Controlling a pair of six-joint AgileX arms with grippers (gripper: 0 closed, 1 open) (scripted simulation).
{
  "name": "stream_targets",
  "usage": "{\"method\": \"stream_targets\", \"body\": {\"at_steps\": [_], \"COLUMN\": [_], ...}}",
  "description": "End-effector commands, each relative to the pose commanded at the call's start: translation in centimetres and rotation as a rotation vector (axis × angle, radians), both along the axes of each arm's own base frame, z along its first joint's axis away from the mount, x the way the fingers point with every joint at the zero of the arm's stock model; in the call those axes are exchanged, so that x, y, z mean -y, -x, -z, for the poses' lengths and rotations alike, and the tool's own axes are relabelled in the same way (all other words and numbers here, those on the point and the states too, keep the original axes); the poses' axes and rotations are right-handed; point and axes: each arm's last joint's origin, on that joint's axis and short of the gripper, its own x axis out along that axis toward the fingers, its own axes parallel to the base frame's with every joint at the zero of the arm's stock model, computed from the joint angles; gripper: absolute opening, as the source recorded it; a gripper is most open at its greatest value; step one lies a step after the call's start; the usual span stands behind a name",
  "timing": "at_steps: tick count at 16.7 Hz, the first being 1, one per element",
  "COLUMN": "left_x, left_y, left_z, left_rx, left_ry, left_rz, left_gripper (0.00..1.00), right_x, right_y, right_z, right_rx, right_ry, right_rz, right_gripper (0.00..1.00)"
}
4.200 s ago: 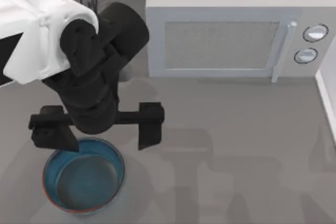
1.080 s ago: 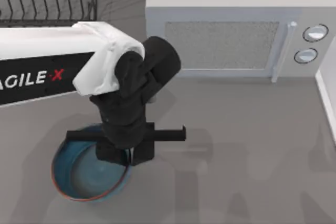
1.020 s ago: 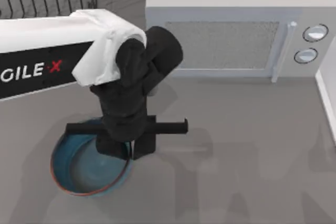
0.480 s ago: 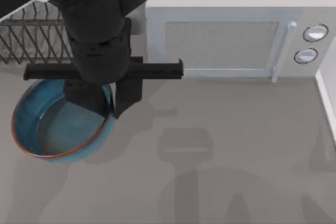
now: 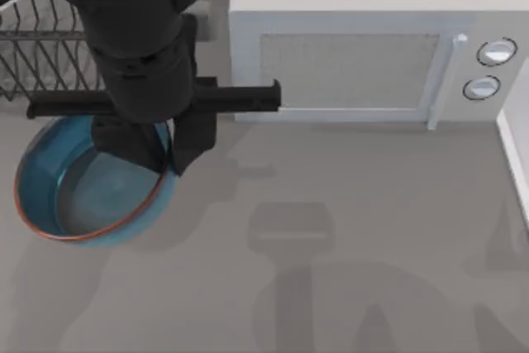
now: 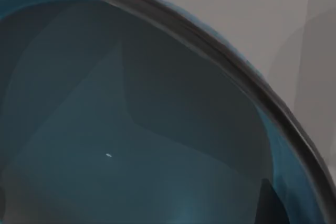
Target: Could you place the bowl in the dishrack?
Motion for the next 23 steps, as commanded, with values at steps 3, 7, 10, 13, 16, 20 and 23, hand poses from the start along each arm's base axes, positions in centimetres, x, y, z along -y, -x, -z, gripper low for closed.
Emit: {"method": "stream_targets", "body": {"at_steps": [3, 7, 10, 13, 16, 20, 23], "left_x": [-2.6, -7.9, -12.5, -16.9, -20.1, -21.9, -22.1], "left_y": [-0.8, -1.9, -1.9, -0.3, 2.5, 5.5, 5.8], "left_z": [-1.0, -2.8, -4.3, -6.1, -7.6, -8.7, -8.8], "left_rx": [0.111, 0.399, 0.705, 1.039, 1.324, 1.526, 1.542], "left_ry": [0.099, 0.249, 0.302, 0.264, 0.153, 0.017, 0.003], "left_rz": [-0.019, -0.051, -0.062, -0.057, -0.039, -0.021, -0.019], "left_gripper": [0.00, 0.00, 0.00, 0.00, 0.00, 0.00, 0.00], "right_x": [0.0, 0.0, 0.0, 0.0, 0.0, 0.0, 0.0], "right_y": [0.0, 0.0, 0.0, 0.0, 0.0, 0.0, 0.0], "right_z": [0.0, 0.0, 0.0, 0.0, 0.0, 0.0, 0.0], "right_rx": [0.000, 0.000, 0.000, 0.000, 0.000, 0.000, 0.000], "right_ry": [0.000, 0.000, 0.000, 0.000, 0.000, 0.000, 0.000], "right_rz": [0.000, 0.000, 0.000, 0.000, 0.000, 0.000, 0.000], "right_gripper": [1.00, 1.00, 1.00, 1.00, 1.00, 1.00, 1.00]}}
